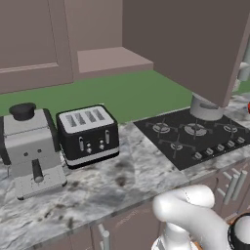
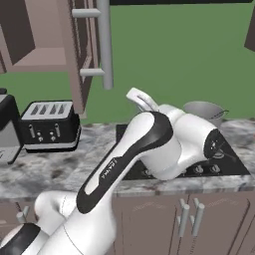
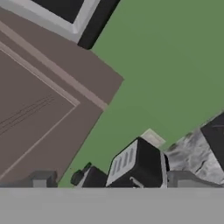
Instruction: Open the cabinet and move the ladle to the pot. Then close the cabinet.
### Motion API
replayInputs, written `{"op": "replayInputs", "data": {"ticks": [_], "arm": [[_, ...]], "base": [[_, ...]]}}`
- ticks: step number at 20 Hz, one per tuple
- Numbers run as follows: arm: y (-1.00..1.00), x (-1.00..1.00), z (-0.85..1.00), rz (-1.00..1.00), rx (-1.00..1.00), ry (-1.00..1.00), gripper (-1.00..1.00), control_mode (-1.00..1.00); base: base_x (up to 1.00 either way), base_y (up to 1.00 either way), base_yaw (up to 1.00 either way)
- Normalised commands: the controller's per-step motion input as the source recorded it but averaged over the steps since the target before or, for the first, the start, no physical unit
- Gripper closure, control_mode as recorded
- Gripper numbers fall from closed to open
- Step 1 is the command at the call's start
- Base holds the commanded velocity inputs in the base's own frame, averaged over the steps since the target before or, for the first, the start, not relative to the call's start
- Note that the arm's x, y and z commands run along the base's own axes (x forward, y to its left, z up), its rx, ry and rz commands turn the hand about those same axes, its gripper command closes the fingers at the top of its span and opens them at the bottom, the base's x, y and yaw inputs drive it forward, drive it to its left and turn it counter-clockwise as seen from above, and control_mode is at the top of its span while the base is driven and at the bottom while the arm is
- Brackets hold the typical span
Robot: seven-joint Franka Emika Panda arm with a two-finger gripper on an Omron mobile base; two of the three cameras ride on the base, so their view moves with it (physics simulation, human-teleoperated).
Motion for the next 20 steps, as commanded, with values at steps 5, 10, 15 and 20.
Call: {"op": "replayInputs", "data": {"ticks": [5, 10, 15, 20], "arm": [[-0.15, 0.96, 0.01, 0.00, 0.33, 0.00, -1.00, -1.00], [0.00, 0.81, 0.24, 0.00, 0.23, -0.01, -1.00, -1.00], [0.05, 0.49, 0.41, 0.00, 0.13, -0.01, -1.00, -1.00], [0.34, 0.00, 0.42, 0.00, 0.01, -0.05, -1.00, -1.00]], "base": [[0.00, 0.00, 0.00], [0.00, 0.00, 0.00], [0.00, 0.00, 0.00], [0.00, 0.00, 0.00]]}}
